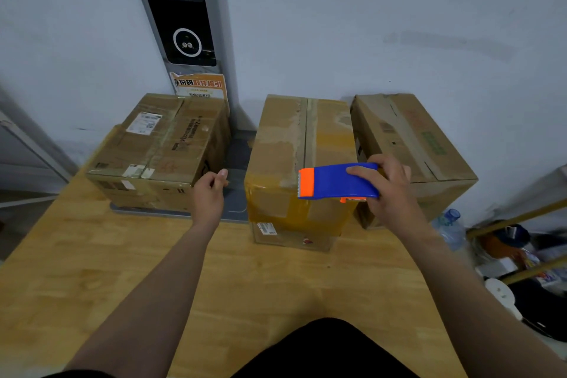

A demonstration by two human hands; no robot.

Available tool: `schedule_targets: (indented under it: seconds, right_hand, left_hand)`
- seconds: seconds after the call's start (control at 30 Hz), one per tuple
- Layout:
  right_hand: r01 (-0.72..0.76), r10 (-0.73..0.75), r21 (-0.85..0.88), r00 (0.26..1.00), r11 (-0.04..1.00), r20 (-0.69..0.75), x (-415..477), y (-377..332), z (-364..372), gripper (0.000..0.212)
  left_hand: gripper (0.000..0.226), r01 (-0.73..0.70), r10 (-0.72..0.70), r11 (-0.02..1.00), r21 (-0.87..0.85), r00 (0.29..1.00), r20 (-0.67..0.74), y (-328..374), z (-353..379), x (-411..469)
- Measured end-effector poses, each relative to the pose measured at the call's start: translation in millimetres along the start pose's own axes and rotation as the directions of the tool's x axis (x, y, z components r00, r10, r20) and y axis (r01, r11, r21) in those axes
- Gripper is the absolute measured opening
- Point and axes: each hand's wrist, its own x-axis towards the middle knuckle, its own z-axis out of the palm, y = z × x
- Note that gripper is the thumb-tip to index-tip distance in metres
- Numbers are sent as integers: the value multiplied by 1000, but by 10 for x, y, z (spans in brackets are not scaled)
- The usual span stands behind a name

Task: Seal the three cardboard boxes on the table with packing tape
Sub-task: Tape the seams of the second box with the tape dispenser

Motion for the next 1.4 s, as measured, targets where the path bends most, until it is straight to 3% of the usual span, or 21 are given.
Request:
schedule_targets:
  seconds: [0.43,0.6,0.7,0.8,0.93,1.03,1.13,1.27,1.4]
  right_hand:
    - [9,-8,-61,1000,998,18,52,-56,26,67]
    - [-17,16,-59,1000,998,-10,40,-93,63,65]
    - [-31,29,-68,999,997,-18,42,-115,66,64]
    - [-51,50,-61,999,997,-20,41,-118,69,63]
    - [-54,52,-68,998,996,-29,68,-117,81,62]
    - [-55,53,-78,998,995,-31,78,-126,77,61]
    - [-60,59,-70,998,996,-19,64,-124,63,61]
    - [-65,65,-68,998,996,-9,52,-144,49,60]
    - [-68,67,-77,998,995,-13,58,-175,48,61]
  left_hand:
    - [49,22,-25,999,39,997,75,-136,321,-45]
    - [45,0,-24,961,277,996,83,-146,436,-82]
    - [41,34,-98,936,350,981,166,-172,403,-21]
    - [45,88,-150,944,317,972,179,-156,358,70]
    - [34,24,-29,999,49,994,104,250,322,73]
    - [63,15,6,996,-88,971,238,535,418,9]
    - [99,-61,32,996,72,936,350,551,519,-54]
    - [112,-144,64,962,230,944,323,543,533,-65]
    - [109,-170,69,941,292,943,325,613,521,-86]
